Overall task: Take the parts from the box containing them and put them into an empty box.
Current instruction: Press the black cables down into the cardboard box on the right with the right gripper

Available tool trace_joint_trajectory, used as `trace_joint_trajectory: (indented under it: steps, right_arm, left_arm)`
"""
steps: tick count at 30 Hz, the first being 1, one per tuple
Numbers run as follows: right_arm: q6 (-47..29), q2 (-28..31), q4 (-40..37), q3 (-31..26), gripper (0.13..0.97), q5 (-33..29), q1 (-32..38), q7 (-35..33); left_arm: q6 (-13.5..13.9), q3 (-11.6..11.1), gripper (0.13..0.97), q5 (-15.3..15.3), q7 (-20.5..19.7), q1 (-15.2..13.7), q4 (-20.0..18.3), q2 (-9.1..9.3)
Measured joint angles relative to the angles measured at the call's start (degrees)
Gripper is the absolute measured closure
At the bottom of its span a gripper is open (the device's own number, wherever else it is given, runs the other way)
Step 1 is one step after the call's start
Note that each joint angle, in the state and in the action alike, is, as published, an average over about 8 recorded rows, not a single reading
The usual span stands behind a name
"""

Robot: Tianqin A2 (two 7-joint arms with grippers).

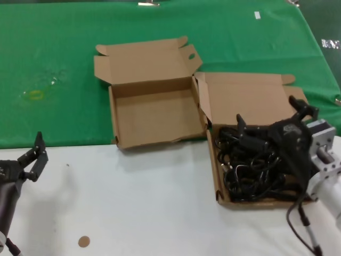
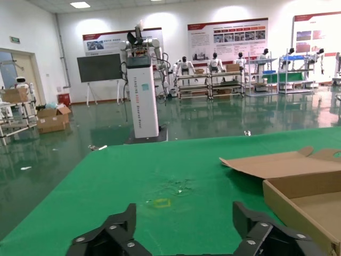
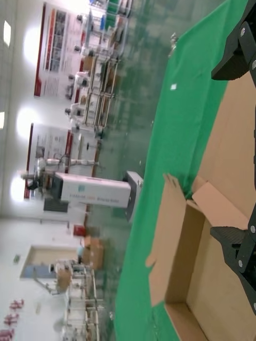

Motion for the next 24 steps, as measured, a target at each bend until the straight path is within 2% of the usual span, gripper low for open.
trace_joint_trajectory:
  steps: [3,6,11,15,20,24]
  right_arm:
    - [-1.86,4.99,0.42,-1.81,0.129,0.40,1.00,1.38]
    - [-6.10,10.53,0.40,-3.21,0.129,0.09,2.71,2.66]
    - [-17.37,19.05,-0.82,-4.60,0.129,-0.26,7.22,2.34]
    - [-27.79,24.67,-2.72,-6.31,0.129,-0.04,12.70,-0.07]
    - [-40.66,29.64,-5.58,-9.37,0.129,-1.22,21.23,-3.40]
    - [-50.08,31.27,-8.13,-11.69,0.129,-3.60,28.19,-6.00]
  left_arm:
    - [0.00,0.00,0.412,0.00,0.00,0.00,0.00,0.00]
    - [0.00,0.00,0.496,0.00,0.00,0.00,0.00,0.00]
    - [0.00,0.00,0.636,0.00,0.00,0.00,0.00,0.00]
    - [0.00,0.00,0.702,0.00,0.00,0.00,0.00,0.00]
    - [0.00,0.00,0.811,0.00,0.00,0.00,0.00,0.00]
    - [0.00,0.00,0.811,0.00,0.00,0.00,0.00,0.00]
